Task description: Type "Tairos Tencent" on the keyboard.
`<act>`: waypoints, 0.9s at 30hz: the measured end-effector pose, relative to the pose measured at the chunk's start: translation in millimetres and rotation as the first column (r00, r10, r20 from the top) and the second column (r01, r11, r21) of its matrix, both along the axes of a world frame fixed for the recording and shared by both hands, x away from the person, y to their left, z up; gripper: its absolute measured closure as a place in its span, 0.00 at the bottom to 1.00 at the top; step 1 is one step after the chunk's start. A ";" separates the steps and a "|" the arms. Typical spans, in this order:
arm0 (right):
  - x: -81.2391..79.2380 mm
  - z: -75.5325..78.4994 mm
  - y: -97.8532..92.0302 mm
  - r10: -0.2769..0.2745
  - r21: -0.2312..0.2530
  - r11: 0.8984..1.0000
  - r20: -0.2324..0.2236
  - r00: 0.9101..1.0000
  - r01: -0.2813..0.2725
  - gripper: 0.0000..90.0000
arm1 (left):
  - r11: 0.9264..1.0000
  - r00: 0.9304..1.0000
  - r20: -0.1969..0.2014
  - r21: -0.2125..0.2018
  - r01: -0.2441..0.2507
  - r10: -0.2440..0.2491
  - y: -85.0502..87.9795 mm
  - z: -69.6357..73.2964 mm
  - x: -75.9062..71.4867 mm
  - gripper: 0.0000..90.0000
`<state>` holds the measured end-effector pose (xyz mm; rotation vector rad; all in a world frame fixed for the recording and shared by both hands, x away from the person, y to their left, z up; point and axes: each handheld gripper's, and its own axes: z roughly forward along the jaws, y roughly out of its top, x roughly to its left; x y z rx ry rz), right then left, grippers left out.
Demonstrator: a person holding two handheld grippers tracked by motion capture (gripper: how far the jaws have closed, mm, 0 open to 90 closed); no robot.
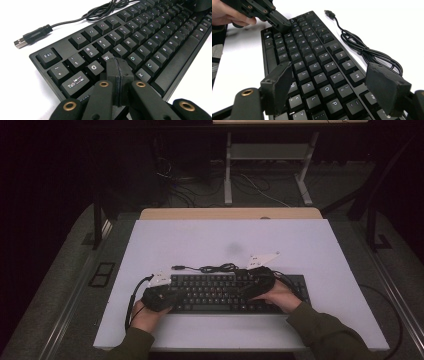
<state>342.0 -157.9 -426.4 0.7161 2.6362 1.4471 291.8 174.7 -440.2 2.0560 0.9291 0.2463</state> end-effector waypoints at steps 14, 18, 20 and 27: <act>0.4 0.8 2.2 -0.002 0.006 1.000 0.002 1.000 0.002 0.25 | 1.000 1.000 0.012 -0.014 -0.004 0.005 1.3 4.6 -1.5 0.99; 1.0 0.5 3.2 -0.005 0.008 1.000 0.000 1.000 0.005 0.28 | 1.000 1.000 0.015 -0.018 -0.008 0.008 2.4 5.2 -1.4 0.98; 1.0 0.3 3.5 -0.004 0.008 1.000 0.000 1.000 0.004 0.31 | 1.000 1.000 0.014 -0.020 -0.011 0.012 2.6 5.3 -1.6 0.98; 1.1 -0.2 4.7 0.004 0.012 1.000 -0.007 1.000 -0.004 0.43 | 1.000 1.000 0.026 -0.016 -0.010 0.010 2.4 6.1 -2.1 0.90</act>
